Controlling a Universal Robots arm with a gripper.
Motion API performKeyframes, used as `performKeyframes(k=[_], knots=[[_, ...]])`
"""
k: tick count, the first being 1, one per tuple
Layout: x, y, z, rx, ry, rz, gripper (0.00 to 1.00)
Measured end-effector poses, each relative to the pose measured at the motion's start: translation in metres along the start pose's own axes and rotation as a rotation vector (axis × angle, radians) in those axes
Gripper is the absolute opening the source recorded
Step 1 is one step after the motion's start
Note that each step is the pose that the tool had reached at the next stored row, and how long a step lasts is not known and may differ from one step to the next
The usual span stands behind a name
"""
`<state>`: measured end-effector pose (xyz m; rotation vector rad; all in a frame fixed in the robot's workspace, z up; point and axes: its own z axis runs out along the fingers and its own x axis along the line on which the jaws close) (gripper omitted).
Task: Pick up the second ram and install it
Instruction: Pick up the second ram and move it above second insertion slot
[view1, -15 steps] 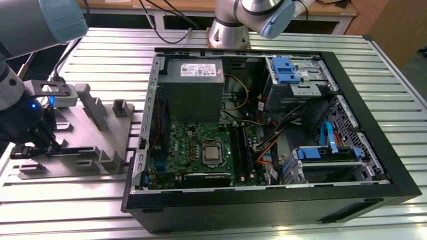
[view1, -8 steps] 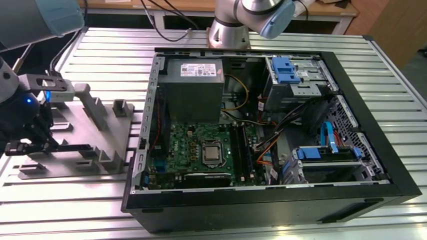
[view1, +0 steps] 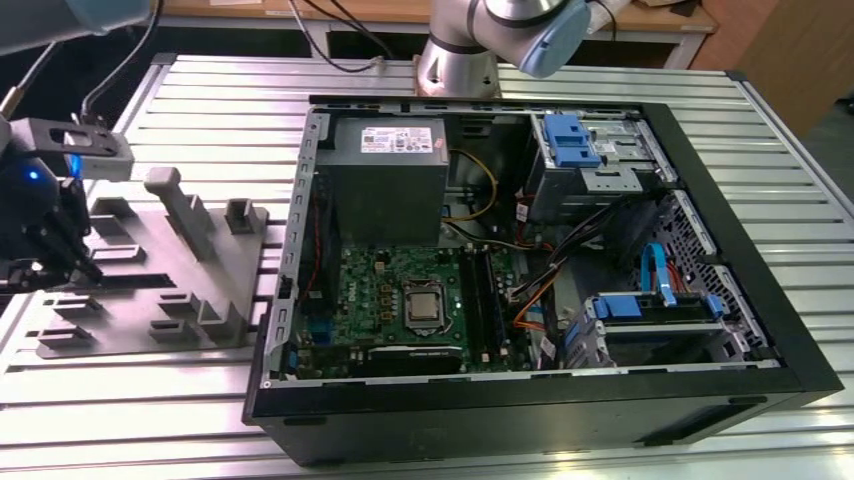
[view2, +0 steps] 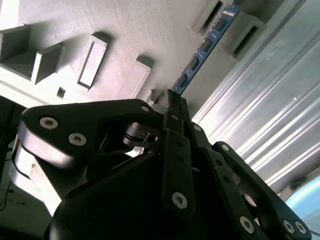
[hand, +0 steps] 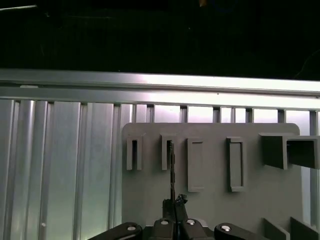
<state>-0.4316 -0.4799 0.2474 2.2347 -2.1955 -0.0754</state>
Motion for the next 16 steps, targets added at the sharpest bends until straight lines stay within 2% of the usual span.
performKeyframes(k=[6,16], knots=[[-0.0007,0.0009,-0.0242,0.0001,0.0000,0.000,0.11],[-0.0020,0.0027,-0.0691,0.0000,0.0000,0.000,0.11]])
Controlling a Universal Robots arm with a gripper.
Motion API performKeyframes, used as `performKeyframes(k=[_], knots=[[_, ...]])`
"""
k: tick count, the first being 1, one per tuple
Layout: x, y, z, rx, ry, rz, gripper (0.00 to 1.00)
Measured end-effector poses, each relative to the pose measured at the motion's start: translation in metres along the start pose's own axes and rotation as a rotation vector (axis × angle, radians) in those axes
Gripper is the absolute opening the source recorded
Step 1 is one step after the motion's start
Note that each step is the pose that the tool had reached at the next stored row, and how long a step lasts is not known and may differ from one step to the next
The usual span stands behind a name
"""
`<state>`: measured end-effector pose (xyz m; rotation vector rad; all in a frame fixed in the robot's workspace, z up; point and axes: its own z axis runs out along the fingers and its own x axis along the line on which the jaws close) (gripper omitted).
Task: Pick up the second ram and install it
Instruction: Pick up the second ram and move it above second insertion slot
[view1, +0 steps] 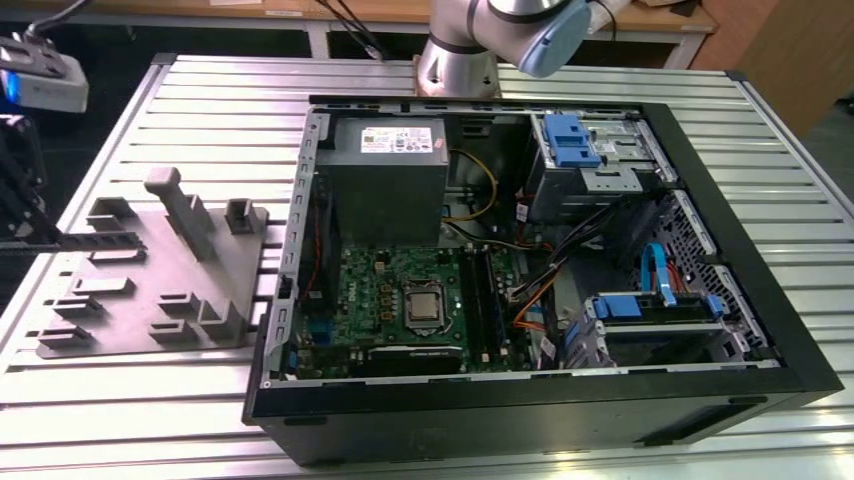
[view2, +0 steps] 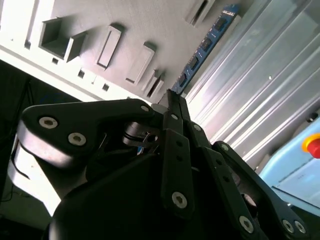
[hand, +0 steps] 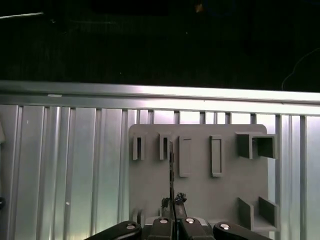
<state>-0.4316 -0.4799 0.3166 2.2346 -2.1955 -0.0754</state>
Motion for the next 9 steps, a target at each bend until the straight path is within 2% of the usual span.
performKeyframes(k=[9], knots=[[-0.0012,0.0016,-0.0402,0.0004,0.0000,0.000,0.11]])
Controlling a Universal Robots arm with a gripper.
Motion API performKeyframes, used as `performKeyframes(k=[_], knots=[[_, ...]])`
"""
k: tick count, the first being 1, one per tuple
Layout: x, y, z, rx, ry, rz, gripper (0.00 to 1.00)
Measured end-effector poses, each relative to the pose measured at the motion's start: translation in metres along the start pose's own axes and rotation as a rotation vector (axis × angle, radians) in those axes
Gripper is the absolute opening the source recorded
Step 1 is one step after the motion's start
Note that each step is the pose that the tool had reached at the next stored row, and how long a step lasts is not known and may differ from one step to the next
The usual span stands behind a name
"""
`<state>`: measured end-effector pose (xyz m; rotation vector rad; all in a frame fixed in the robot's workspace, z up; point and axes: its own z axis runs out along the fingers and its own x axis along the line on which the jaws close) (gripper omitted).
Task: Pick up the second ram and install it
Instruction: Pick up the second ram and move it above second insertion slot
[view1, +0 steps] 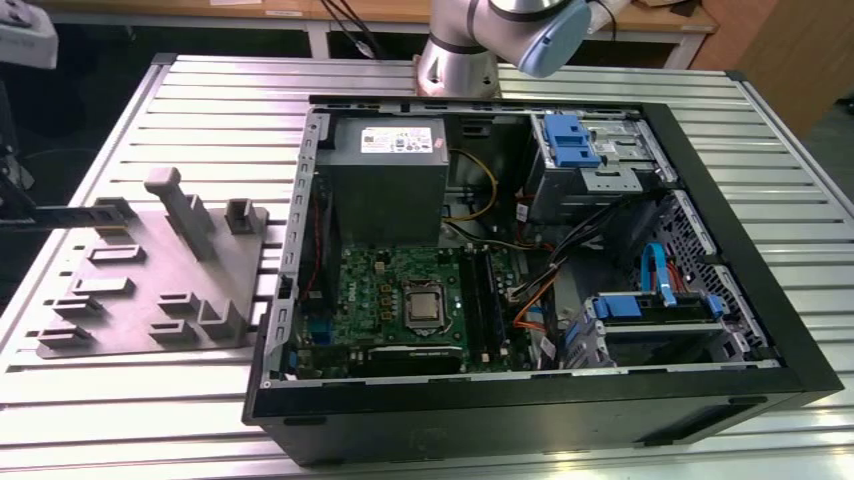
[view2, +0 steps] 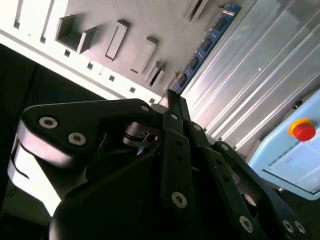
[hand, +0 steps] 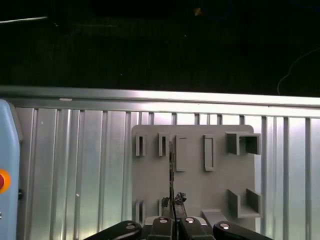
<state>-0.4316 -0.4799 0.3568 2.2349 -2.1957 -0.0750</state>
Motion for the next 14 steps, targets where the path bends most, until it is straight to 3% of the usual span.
performKeyframes(k=[9,14], knots=[[-0.0010,0.0014,-0.0363,0.0003,0.0000,0.000,0.11],[-0.0013,0.0018,-0.0448,0.0005,-0.0001,0.000,0.11]])
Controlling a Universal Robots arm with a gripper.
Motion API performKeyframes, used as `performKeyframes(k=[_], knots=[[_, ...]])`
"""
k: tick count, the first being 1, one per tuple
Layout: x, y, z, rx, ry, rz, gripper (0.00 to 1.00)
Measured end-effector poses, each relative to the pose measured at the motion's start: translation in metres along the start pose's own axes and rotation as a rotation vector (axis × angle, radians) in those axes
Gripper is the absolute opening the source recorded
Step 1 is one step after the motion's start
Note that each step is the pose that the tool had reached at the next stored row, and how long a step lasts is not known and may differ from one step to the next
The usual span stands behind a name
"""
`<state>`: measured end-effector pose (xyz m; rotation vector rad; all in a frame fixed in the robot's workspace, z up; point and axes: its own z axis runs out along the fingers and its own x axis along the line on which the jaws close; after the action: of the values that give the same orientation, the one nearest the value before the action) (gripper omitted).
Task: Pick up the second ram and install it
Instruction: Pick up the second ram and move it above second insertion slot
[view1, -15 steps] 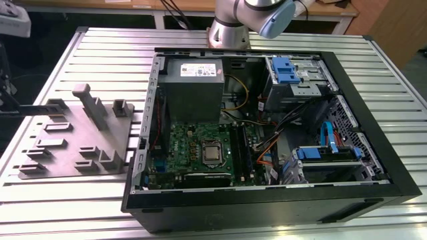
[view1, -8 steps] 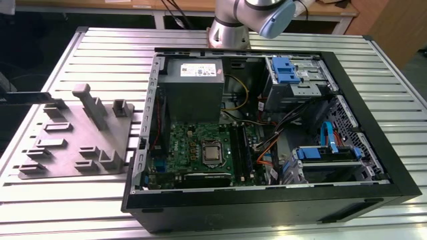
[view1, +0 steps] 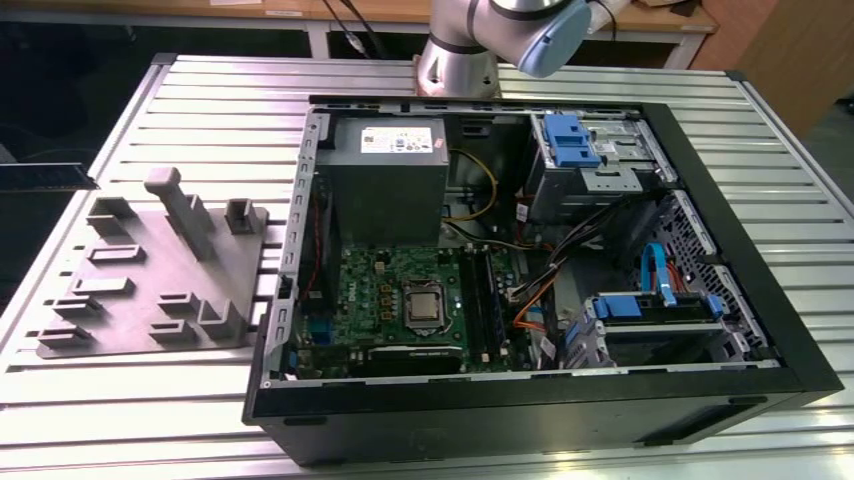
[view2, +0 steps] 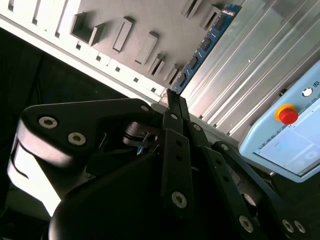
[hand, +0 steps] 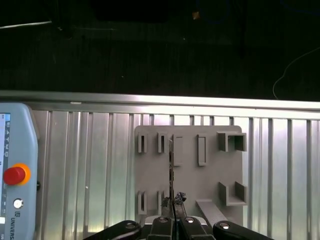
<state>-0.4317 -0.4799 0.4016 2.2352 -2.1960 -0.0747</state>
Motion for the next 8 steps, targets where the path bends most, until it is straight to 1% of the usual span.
performKeyframes(k=[8], knots=[[-0.0001,-0.0006,-0.0006,-0.0004,0.0003,0.000,0.11]])
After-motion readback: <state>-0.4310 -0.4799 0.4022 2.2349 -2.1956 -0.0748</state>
